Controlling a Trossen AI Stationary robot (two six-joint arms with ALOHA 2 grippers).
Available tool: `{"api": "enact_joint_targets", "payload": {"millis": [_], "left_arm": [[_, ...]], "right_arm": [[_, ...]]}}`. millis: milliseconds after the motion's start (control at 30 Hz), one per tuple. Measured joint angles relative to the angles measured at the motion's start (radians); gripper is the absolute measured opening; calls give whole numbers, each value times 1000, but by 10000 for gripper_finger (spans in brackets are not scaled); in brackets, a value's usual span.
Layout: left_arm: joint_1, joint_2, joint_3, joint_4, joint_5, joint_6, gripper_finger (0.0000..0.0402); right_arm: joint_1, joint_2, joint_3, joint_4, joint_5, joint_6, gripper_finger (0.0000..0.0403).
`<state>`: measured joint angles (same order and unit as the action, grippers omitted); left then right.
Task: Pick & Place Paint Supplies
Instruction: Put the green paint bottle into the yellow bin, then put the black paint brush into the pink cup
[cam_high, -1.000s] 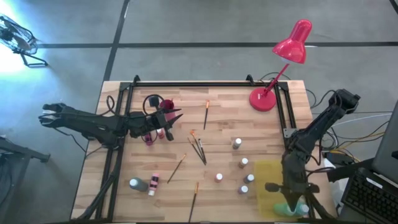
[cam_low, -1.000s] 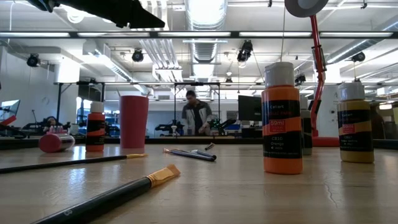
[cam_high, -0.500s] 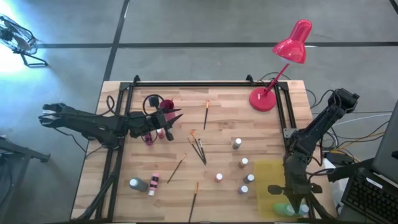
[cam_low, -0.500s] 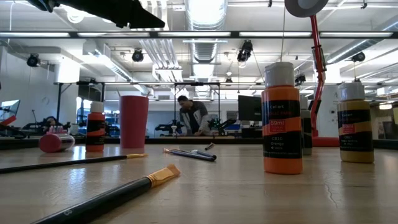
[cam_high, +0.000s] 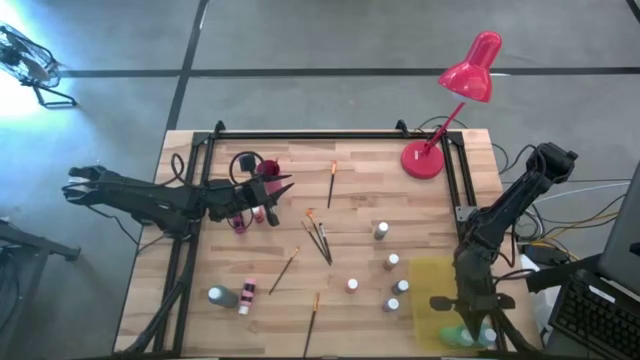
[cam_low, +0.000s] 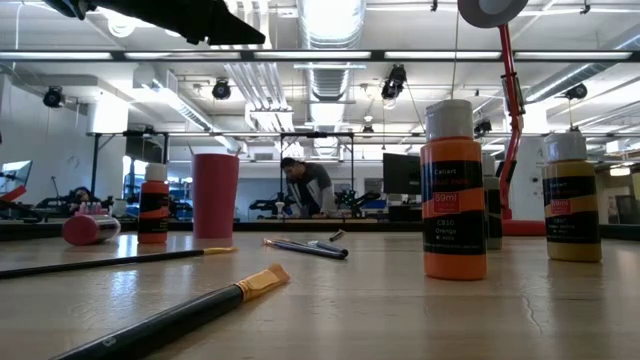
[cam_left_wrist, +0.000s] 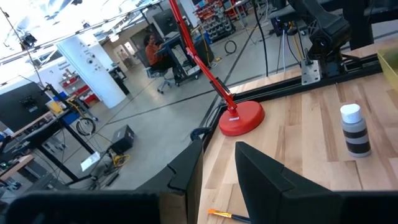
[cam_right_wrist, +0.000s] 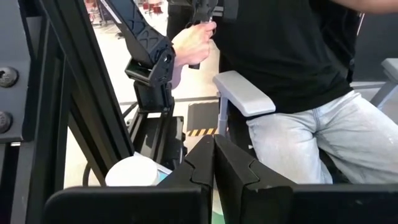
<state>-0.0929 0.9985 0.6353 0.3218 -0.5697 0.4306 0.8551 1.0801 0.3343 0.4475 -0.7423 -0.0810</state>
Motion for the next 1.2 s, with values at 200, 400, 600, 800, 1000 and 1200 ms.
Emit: {"api": "enact_joint_targets", "payload": {"millis": [200, 400, 600, 800, 1000, 1200], "left_arm": [[0, 0, 0, 0, 0, -12, 101], [0, 0, 0, 0, 0, -12, 101], [0, 0, 0, 0, 0, -12, 101], [0, 0, 0, 0, 0, -12, 101], [0, 0, 0, 3, 0, -14, 101], [0, 0, 0, 8, 0, -15, 101]], "right_arm": [[0, 0, -6, -2, 1, 26, 8], [0, -11, 23, -20, 5, 79, 8], [0, -23, 67, -54, 5, 92, 8], [-3, -46, 109, -94, 6, 86, 8], [-45, -102, 166, -171, 118, 31, 8], [-96, -124, 221, -305, 372, 33, 8]]}}
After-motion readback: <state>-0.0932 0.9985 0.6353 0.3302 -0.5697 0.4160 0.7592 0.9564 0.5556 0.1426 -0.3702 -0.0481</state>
